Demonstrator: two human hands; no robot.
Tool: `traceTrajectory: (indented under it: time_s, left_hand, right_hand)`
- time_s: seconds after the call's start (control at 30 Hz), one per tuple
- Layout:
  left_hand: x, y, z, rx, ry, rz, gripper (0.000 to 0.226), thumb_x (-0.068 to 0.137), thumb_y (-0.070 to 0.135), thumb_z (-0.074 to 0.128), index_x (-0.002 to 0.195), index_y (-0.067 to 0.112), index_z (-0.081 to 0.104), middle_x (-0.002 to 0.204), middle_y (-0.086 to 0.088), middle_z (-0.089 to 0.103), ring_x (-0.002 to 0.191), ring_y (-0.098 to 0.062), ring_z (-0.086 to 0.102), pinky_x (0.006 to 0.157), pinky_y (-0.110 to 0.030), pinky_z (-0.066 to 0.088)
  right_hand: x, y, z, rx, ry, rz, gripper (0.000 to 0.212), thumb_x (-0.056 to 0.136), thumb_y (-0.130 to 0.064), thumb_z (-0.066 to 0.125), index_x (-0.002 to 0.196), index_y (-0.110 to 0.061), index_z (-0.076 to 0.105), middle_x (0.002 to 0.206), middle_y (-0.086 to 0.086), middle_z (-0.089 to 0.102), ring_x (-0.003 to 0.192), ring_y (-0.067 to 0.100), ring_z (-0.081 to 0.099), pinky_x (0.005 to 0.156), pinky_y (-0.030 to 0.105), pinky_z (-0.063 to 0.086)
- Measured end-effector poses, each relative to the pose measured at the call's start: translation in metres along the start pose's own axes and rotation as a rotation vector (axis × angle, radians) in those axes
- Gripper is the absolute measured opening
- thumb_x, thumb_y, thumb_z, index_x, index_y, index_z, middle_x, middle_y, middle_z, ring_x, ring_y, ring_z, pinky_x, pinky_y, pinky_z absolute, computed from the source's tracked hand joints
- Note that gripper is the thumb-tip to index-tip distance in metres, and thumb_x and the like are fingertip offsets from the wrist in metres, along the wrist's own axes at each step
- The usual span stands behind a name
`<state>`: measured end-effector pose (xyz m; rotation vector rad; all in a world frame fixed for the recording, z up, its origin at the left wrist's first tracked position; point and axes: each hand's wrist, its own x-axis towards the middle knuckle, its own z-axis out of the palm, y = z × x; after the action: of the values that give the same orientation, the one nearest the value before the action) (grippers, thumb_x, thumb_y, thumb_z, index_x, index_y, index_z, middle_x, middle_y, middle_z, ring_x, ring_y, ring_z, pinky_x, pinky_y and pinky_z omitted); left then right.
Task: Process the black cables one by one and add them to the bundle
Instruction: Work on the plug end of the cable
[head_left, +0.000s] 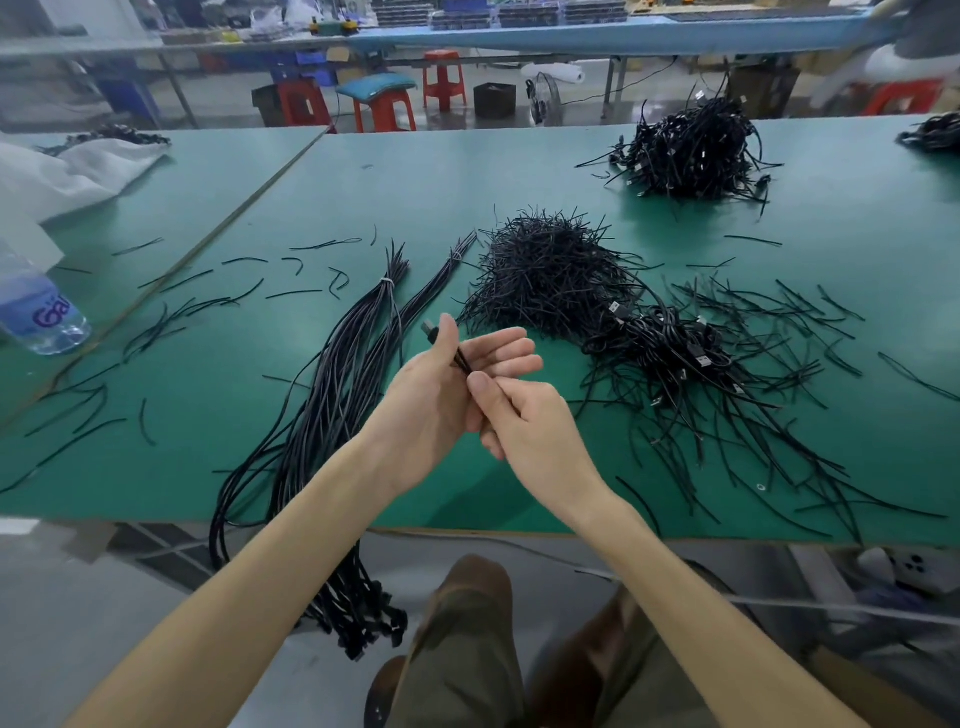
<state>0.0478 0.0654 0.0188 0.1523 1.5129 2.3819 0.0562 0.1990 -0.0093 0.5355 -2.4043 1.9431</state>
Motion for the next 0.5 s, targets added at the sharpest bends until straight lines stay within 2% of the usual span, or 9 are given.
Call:
traceTrajectory:
  time_s: [0.07,0.13,0.2,0.23,0.33,0.43,0.5]
  left_hand:
    - [0.0,0.0,-0.001,-0.075,0.023,0.005,0.068,0.099,0.058,0.032,0.132,0.006,0.059,0.108,-0.002,0.075,0.088,-0.014,0.072,0.052,-0.025,0.052]
    - [0.001,0.004,-0.003,-0.219,0.032,0.037,0.061,0.104,0.055,0.032,0.129,0.006,0.061,0.092,0.002,0.07,0.074,-0.012,0.066,0.06,-0.024,0.054]
    - [0.002,0.011,-0.008,-0.319,0.045,0.088,0.054,0.107,0.048,0.034,0.112,0.01,0.071,0.084,0.006,0.066,0.068,-0.009,0.059,0.068,-0.021,0.054]
    - [0.001,0.014,-0.011,-0.319,0.044,0.099,0.053,0.107,0.047,0.035,0.102,0.012,0.076,0.081,0.007,0.064,0.061,-0.007,0.055,0.067,-0.02,0.053]
    - [-0.001,0.015,-0.013,-0.195,-0.008,0.094,0.057,0.107,0.049,0.033,0.083,0.017,0.074,0.068,0.009,0.054,0.036,-0.003,0.033,0.055,-0.017,0.044]
    - [-0.008,0.016,-0.018,0.029,-0.02,0.126,0.054,0.106,0.05,0.033,0.078,0.018,0.067,0.059,0.009,0.045,0.037,-0.006,0.018,0.048,-0.02,0.026]
    - [-0.012,0.02,-0.021,0.341,-0.039,0.132,0.054,0.106,0.05,0.036,0.072,0.02,0.064,0.055,0.007,0.046,0.039,-0.008,0.023,0.045,-0.021,0.019]
  right_hand:
    - [0.001,-0.001,-0.001,0.049,-0.027,0.019,0.05,0.106,-0.038,0.051,0.064,-0.014,0.062,0.048,-0.002,0.053,0.045,0.007,0.045,0.052,0.017,0.037]
    - [0.0,0.001,-0.003,0.074,-0.053,0.065,0.05,0.105,-0.04,0.052,0.062,-0.017,0.061,0.048,-0.003,0.051,0.045,0.009,0.043,0.053,0.018,0.037]
    - [-0.002,0.003,-0.007,0.09,-0.098,0.11,0.05,0.105,-0.04,0.053,0.063,-0.014,0.058,0.047,-0.006,0.048,0.045,0.01,0.039,0.053,0.021,0.035]
    - [-0.003,0.004,-0.008,0.136,-0.124,0.133,0.049,0.104,-0.04,0.054,0.065,-0.012,0.056,0.047,-0.006,0.045,0.045,0.01,0.036,0.051,0.02,0.033]
    - [-0.003,0.008,-0.015,0.324,-0.186,0.207,0.045,0.101,-0.04,0.058,0.066,-0.012,0.055,0.048,-0.004,0.036,0.045,0.011,0.026,0.049,0.019,0.026]
    - [-0.001,0.013,-0.024,0.418,-0.28,0.361,0.047,0.1,-0.045,0.06,0.062,-0.019,0.05,0.051,-0.004,0.029,0.046,0.012,0.023,0.047,0.02,0.025]
    - [0.002,0.018,-0.032,0.402,-0.262,0.48,0.049,0.1,-0.046,0.057,0.06,-0.023,0.042,0.052,-0.005,0.026,0.045,0.012,0.02,0.045,0.021,0.022]
